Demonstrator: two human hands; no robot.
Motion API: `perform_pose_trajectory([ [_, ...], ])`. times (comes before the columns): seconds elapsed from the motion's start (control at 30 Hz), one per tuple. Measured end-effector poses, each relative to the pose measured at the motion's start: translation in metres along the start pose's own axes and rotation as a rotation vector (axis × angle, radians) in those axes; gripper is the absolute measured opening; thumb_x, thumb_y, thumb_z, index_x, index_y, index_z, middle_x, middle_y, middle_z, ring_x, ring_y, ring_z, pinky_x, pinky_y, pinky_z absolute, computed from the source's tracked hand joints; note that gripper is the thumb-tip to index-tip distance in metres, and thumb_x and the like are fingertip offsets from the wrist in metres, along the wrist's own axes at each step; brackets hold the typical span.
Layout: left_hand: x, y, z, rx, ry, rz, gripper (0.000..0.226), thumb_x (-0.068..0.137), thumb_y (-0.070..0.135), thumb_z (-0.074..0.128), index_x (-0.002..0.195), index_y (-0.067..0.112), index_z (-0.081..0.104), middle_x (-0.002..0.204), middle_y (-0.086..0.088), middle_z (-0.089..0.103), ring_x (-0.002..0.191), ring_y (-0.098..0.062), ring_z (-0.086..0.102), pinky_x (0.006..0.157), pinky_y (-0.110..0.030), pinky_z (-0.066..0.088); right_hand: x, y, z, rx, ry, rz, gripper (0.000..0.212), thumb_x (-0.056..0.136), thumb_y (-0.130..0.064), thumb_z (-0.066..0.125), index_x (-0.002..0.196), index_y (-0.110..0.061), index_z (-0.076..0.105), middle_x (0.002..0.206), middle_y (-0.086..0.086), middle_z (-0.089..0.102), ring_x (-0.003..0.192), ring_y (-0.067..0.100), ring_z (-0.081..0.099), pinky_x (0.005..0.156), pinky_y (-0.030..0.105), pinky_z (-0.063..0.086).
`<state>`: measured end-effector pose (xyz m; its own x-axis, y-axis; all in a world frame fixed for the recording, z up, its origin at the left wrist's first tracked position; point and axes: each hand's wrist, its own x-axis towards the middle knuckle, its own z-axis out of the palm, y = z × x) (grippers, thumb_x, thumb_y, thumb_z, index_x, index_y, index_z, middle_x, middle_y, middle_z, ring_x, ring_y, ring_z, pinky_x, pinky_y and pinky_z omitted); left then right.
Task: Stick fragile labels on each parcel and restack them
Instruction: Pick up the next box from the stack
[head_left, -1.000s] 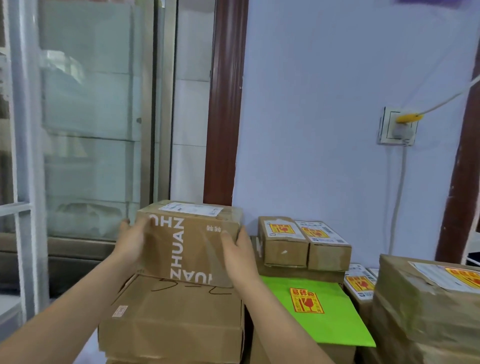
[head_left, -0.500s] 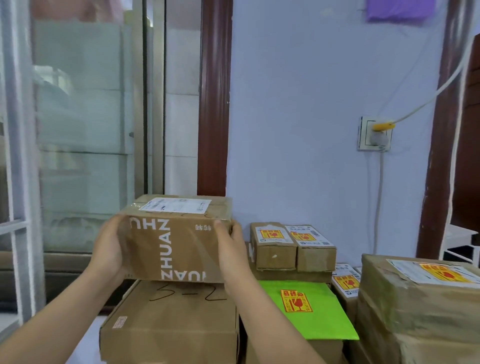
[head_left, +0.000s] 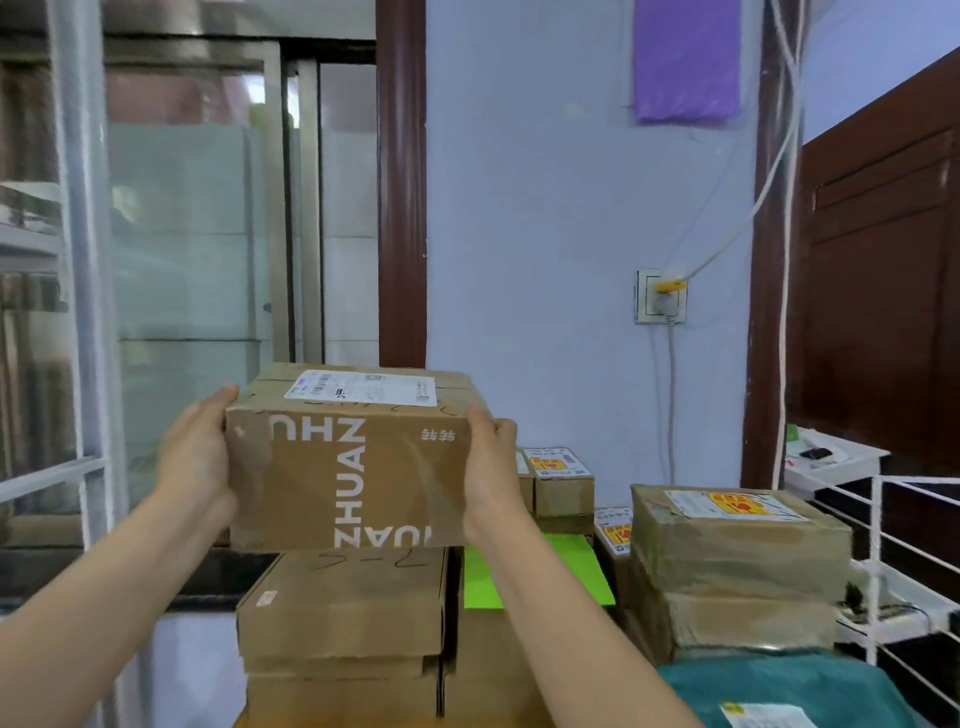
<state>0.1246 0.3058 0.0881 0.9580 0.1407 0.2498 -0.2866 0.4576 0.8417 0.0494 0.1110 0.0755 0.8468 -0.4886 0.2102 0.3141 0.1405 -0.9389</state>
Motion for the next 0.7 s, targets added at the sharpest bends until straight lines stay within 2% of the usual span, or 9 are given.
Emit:
perform_pose_trajectory([
  [0.1,-0.029,0.013,0.007,-0.002,-0.014,-0.053,0.028,0.089,0.049,0.057,0.104,0.028,0.066,0.096,-0.003,0.074,0.092,-0.024,0.068,0.094,-0.047,0.048,-0.021,-0.017,-0.013,-0.029,0.010,-0.033,0.018,0.096,-0.039,0.042,0.089,-0.022,0.039,0.105,0.007,0.051,0.092,0.020,0.047,0.082,0.038,0.044],
  [0.17,-0.049,0.020,0.013,-0.023,-0.056,-0.128,0.034,0.089,0.053,0.054,0.094,0.024,0.070,0.084,-0.002,0.074,0.081,-0.022,0.067,0.086,-0.038,0.050,-0.037,-0.028,-0.021,-0.043,0.006,-0.064,0.016,0.096,-0.037,0.042,0.087,-0.023,0.039,0.106,0.004,0.050,0.094,0.019,0.047,0.078,0.035,0.041],
  [0.23,-0.067,0.024,0.014,-0.029,-0.110,-0.179,0.039,0.090,0.054,0.048,0.082,0.021,0.068,0.069,0.000,0.072,0.072,-0.020,0.064,0.078,-0.035,0.048,-0.051,-0.039,-0.030,-0.081,0.014,-0.099,0.016,0.096,-0.037,0.042,0.087,-0.024,0.039,0.106,0.003,0.050,0.095,0.017,0.046,0.076,0.032,0.039],
  [0.27,-0.076,0.025,0.014,-0.030,-0.141,-0.183,0.041,0.092,0.053,0.046,0.082,0.021,0.067,0.068,-0.001,0.072,0.071,-0.020,0.064,0.076,-0.035,0.048,-0.058,-0.044,-0.035,-0.096,0.019,-0.116,0.016,0.096,-0.037,0.042,0.087,-0.024,0.040,0.106,0.002,0.051,0.093,0.015,0.046,0.073,0.030,0.039],
  [0.37,-0.099,0.025,0.012,-0.030,-0.219,-0.193,0.040,0.095,0.050,0.041,0.088,0.020,0.067,0.073,-0.002,0.073,0.068,-0.018,0.067,0.072,-0.034,0.049,-0.076,-0.055,-0.053,-0.106,0.035,-0.137,0.013,0.096,-0.034,0.044,0.088,-0.023,0.042,0.106,0.002,0.052,0.090,0.013,0.046,0.067,0.027,0.036],
  [0.47,-0.121,0.027,0.010,-0.011,-0.269,-0.208,0.036,0.095,0.044,0.043,0.087,0.019,0.067,0.073,-0.003,0.073,0.058,-0.016,0.068,0.067,-0.034,0.049,-0.096,-0.056,-0.071,-0.106,0.042,-0.137,0.012,0.096,-0.031,0.043,0.092,-0.020,0.043,0.101,0.002,0.051,0.088,0.015,0.047,0.073,0.031,0.040],
  [0.53,-0.136,0.028,0.010,-0.001,-0.298,-0.224,0.032,0.094,0.042,0.046,0.091,0.017,0.067,0.074,-0.004,0.073,0.058,-0.017,0.068,0.064,-0.032,0.050,-0.111,-0.055,-0.082,-0.110,0.043,-0.128,0.012,0.096,-0.031,0.043,0.095,-0.020,0.044,0.099,0.002,0.052,0.086,0.015,0.048,0.075,0.033,0.042],
  [0.63,-0.155,0.031,0.008,0.003,-0.307,-0.272,0.030,0.093,0.039,0.048,0.090,0.015,0.067,0.075,-0.006,0.073,0.059,-0.018,0.068,0.061,-0.029,0.053,-0.132,-0.055,-0.100,-0.089,0.017,-0.093,0.011,0.096,-0.031,0.045,0.098,-0.019,0.045,0.095,0.000,0.055,0.083,0.014,0.052,0.067,0.030,0.044],
  [0.7,-0.167,0.031,0.006,0.003,-0.304,-0.292,0.029,0.091,0.038,0.051,0.089,0.015,0.068,0.079,-0.007,0.072,0.060,-0.019,0.069,0.065,-0.031,0.052,-0.146,-0.056,-0.111,-0.065,-0.002,-0.077,0.015,0.096,-0.031,0.046,0.102,-0.017,0.044,0.091,0.000,0.055,0.081,0.015,0.053,0.063,0.031,0.043],
])
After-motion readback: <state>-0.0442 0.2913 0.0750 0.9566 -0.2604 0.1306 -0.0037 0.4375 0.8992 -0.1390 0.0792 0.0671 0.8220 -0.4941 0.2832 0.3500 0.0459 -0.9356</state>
